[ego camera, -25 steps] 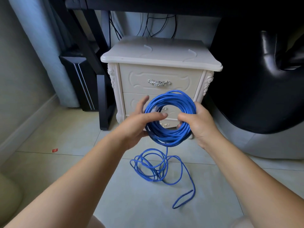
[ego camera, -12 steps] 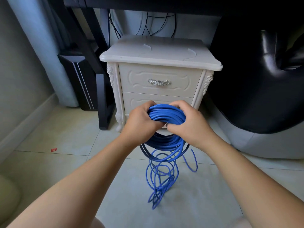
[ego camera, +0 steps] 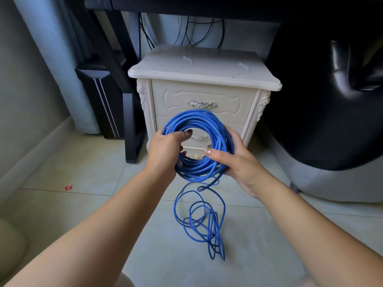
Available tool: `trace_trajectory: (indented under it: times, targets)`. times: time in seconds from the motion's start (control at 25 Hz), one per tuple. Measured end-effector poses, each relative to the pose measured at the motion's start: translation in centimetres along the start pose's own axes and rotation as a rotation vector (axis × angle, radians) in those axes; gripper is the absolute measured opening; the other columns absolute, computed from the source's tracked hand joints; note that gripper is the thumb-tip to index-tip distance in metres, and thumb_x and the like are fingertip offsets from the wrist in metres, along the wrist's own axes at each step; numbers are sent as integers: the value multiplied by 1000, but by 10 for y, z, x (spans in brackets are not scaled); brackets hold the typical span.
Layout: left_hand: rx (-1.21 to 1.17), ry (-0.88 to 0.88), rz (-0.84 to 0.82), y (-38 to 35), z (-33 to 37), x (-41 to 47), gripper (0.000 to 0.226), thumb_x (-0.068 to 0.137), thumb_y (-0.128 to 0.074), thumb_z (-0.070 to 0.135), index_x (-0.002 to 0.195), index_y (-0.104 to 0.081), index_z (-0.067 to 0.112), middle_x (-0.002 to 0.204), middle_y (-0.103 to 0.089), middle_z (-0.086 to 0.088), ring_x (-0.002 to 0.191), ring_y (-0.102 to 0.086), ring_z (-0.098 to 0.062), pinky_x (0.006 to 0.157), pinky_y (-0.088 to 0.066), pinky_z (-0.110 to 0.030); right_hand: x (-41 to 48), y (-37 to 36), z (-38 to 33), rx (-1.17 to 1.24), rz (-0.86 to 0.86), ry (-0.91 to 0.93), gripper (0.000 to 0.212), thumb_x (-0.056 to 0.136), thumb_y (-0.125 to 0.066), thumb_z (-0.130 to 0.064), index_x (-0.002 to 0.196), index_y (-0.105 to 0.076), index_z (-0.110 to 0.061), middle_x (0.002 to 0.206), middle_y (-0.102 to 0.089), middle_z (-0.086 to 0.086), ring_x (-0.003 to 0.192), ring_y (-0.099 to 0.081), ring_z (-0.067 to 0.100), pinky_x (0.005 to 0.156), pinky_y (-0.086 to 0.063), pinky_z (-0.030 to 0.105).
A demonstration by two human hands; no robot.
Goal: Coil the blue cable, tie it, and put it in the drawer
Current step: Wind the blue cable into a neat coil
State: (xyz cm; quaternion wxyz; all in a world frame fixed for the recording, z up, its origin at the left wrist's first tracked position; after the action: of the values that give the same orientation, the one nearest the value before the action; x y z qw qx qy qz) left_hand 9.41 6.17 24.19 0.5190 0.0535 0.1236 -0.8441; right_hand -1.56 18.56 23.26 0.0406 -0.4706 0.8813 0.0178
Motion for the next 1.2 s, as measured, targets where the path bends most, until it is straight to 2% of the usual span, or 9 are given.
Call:
trace_trajectory:
  times: [0.12, 0.24, 0.36, 0.44, 0.6, 0.8, 0.96, 1.08, 1.2]
  targets:
    - [-79, 81, 45, 0, -6, -4, 14, 83, -72, 15, 92, -60, 14, 71, -46, -5, 37, -37, -14, 65, -44, -36, 3, -6, 6, 169, 62, -20, 104, 47, -88, -36, 136, -35, -43, 132, -60, 2, 118, -62, 20, 111, -41, 47]
    - [-141, 124, 78, 1, -12, -8, 17, 84, -72, 16, 96, -60, 15, 73, -47, -5, 41, -39, -16, 65, -43, -36, 5, -8, 6, 211, 84, -30, 103, 56, -87, -24, 141, -31, -42, 128, -62, 3, 116, -63, 17, 109, -42, 41]
    - [-105, 126, 15, 0, -15, -10, 11, 84, -71, 15, 90, -62, 17, 71, -51, -4, 51, -45, -20, 69, -42, -38, 7, -4, 10, 76, 200, -63, 62, 58, -76, -15, 116, -58, -22, 96, -67, 4, 94, -68, 24, 98, -51, 49]
    - [-19, 137, -118, -3, -14, -12, 10, 84, -72, 18, 86, -63, 16, 70, -61, -2, 62, -57, -22, 75, -46, -39, 7, 2, 8, 61, 295, -61, 43, 53, -67, -13, 95, -60, -18, 79, -61, 4, 80, -65, 30, 83, -54, 48]
    - [281, 72, -356, -4, -10, -7, 55, 71, -82, 37, 120, -60, 26, 108, -71, 2, 99, -69, -19, 99, -51, -42, 7, 19, -8, -34, 400, 7, 40, 51, -58, -10, 91, -61, -13, 55, -53, -10, 59, -51, 16, 63, -50, 40]
    - [715, -429, -499, -6, 10, -9, 90, 70, -86, 30, 144, -38, 44, 143, -42, 15, 126, -42, 5, 108, -34, -19, 5, 24, -17, -351, 358, 62, 28, 67, -62, 3, 88, -62, -16, 59, -52, -7, 53, -45, 14, 53, -38, 26]
    - [460, -269, -654, -3, 13, -6, 93, 55, -85, 44, 139, -46, 48, 145, -47, 14, 135, -38, 4, 113, -34, -30, 8, 27, -26, -618, 347, 117, 26, 67, -66, -5, 86, -59, -21, 70, -61, -8, 66, -55, 18, 57, -42, 28]
    - [606, -316, -628, -6, 12, -8, 97, 62, -88, 31, 144, -39, 45, 142, -49, 13, 128, -44, 7, 107, -37, -20, 7, 19, -26, -723, 299, 183, 27, 64, -66, -15, 87, -58, -26, 74, -64, -10, 74, -59, 20, 68, -47, 33]
    - [744, -386, -587, -12, 3, -13, 101, 71, -84, 11, 150, -26, 39, 121, -59, 15, 90, -60, 10, 80, -43, -3, 7, 12, -28, -603, 200, 187, 29, 65, -68, -7, 86, -61, -25, 71, -62, -11, 65, -54, 11, 62, -44, 28]
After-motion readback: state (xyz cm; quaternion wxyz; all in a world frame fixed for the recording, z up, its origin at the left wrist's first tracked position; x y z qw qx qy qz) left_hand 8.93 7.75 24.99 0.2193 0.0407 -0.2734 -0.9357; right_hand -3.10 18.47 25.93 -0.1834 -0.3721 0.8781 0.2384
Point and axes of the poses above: each hand's wrist, its own x-axis towards the middle knuckle, its own y-axis out of the back of the hand, z = x × y, the point moved 4 cm from there along x, towards the middle knuckle
